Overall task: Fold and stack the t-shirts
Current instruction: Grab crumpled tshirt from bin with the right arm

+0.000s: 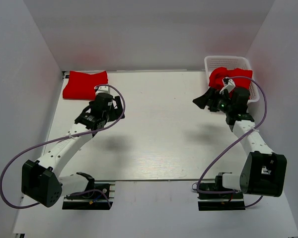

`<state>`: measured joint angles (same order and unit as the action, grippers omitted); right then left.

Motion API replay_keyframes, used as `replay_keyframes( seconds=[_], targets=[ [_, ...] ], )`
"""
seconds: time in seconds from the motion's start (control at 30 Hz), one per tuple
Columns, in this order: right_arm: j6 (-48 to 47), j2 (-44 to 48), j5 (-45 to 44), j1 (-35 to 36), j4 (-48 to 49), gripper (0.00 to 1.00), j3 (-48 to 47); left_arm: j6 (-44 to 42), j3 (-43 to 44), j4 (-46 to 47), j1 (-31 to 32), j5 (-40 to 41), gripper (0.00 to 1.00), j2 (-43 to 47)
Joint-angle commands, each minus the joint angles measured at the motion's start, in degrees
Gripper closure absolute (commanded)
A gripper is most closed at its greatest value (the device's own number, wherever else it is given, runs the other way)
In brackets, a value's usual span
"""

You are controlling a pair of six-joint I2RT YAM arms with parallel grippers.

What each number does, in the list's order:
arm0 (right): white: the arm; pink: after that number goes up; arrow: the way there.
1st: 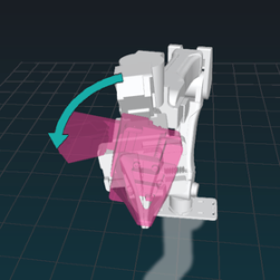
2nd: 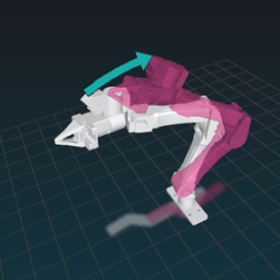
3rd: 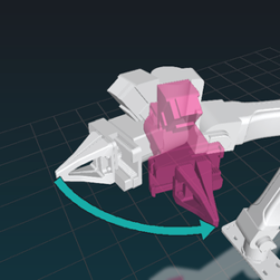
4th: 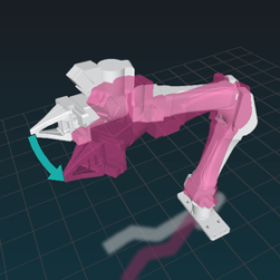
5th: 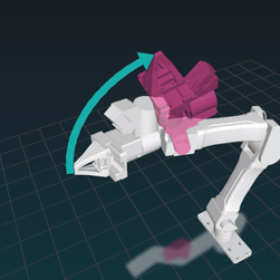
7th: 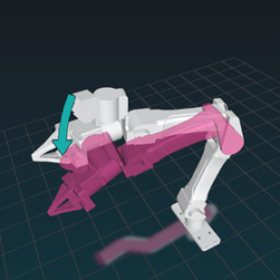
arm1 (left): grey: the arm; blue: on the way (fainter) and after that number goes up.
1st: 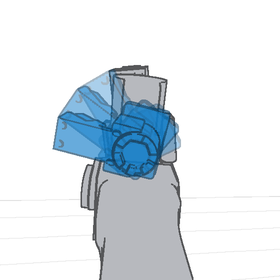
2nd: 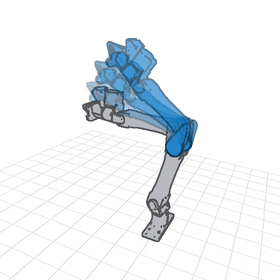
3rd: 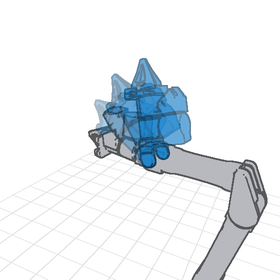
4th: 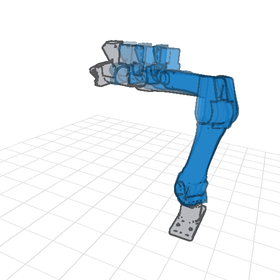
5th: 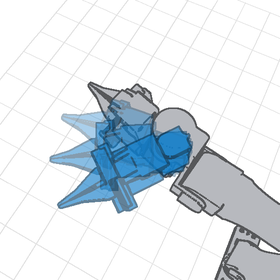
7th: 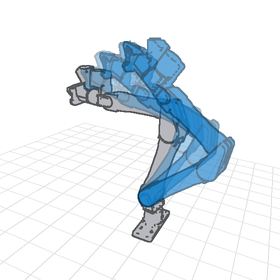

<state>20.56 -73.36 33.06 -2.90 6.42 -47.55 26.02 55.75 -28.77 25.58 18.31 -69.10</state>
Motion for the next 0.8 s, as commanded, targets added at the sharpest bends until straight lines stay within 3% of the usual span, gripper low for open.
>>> replay_keyframes(
  seconds=[0.0, 0.13, 0.27, 0.4, 0.57, 0.67, 0.77],
  targets=[
    [0.4, -0.6, 1.6, 0.5, 2.9, 0.1, -0.4, 0.5, -0.4, -0.2, -0.3, 1.9, 0.0, 2.0],
    [0.9, -2.0, 5.1, 0.6, 8.9, 0.1, 0.9, 0.0, -0.4, -0.2, -0.3, 2.4, 0.0, 2.0],
    [-0.6, -3.6, -0.7, 0.7, 8.2, 0.1, 0.6, 0.0, -0.4, 0.4, -0.3, 2.4, 0.0, 1.5],
    [-3.2, -6.5, -15.6, 0.3, 0.1, 0.1, -7.7, -0.6, 0.8, 0.4, -0.3, 3.0, 0.0, 0.2],
    [-5.5, -13.5, -44.6, -1.0, -11.8, 0.1, -21.2, -1.1, 1.9, 1.6, -0.3, 3.0, 0.0, -3.0],
    [-4.8, -20.8, -50.9, -3.3, -17.9, 0.1, -29.8, -1.7, 3.3, 1.6, -0.3, 3.0, 0.0, -5.3],
    [-4.8, -28.8, -49.5, -6.3, -23.0, 0.1, -41.9, -1.7, 4.5, 1.6, -0.3, 3.0, 0.0, -7.4]
  ],
)
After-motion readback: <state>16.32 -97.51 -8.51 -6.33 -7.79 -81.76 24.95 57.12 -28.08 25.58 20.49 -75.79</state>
